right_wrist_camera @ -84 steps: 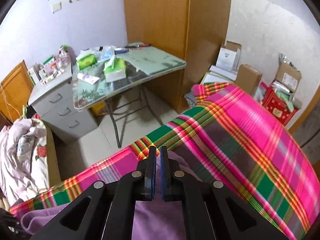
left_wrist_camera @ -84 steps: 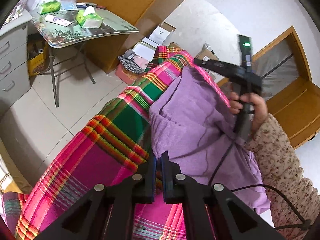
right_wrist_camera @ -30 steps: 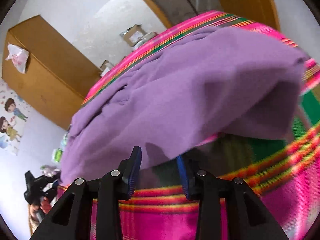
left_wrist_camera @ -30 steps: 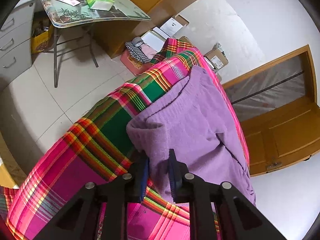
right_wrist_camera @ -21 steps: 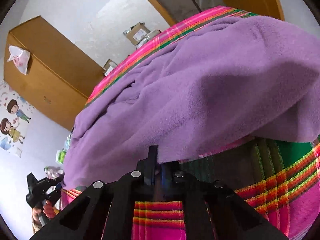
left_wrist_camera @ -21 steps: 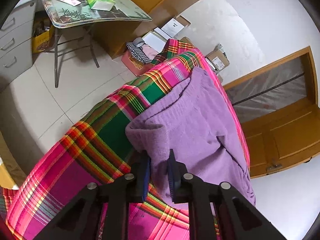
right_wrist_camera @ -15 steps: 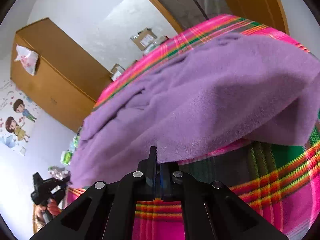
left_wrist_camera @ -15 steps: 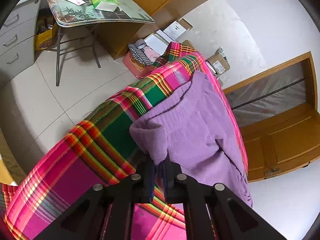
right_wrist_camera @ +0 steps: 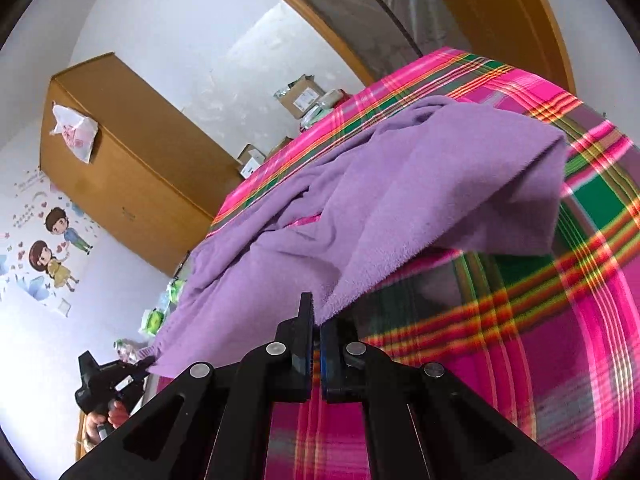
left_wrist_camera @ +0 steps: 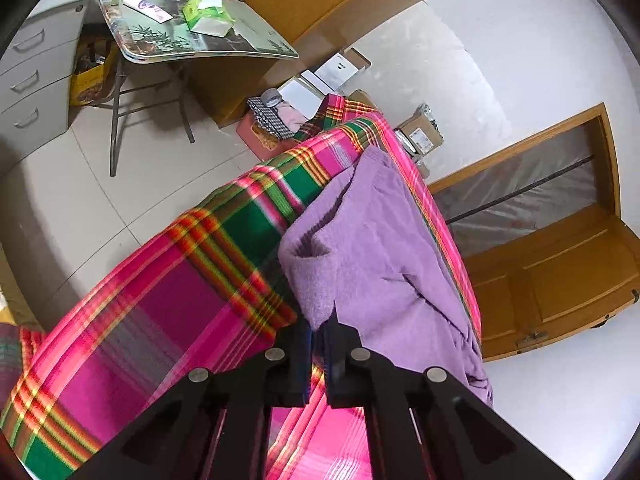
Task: Fold clothes
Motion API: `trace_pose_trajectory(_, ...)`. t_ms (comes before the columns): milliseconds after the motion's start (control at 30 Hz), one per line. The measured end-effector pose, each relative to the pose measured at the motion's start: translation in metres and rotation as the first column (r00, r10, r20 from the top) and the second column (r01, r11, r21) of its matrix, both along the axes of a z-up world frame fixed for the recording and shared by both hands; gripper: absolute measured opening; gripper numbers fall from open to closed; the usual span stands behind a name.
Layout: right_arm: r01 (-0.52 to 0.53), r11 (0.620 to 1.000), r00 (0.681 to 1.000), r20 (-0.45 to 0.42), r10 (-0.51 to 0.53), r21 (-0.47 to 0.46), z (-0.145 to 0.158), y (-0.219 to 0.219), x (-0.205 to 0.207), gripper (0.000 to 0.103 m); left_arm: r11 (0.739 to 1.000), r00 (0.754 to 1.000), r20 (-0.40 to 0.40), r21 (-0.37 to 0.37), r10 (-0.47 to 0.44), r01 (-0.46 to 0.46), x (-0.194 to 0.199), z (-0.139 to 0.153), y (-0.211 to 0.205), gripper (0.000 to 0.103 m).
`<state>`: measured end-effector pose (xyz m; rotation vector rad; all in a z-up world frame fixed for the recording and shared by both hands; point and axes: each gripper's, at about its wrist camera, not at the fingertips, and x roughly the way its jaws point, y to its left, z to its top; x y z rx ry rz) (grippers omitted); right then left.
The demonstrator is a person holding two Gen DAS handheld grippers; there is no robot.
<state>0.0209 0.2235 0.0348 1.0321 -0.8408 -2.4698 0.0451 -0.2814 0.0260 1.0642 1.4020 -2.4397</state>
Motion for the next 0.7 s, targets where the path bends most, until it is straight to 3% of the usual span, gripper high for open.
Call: trace_pose_trajectory(700,-0.036,0.999,0.999,-0.018,0.036,0.004,-0.008,0.006,0.085,0.003,1.0,1.0,-0.016,-0.004,0.008,-0.008,0.079,-0.011,0.004,0.004)
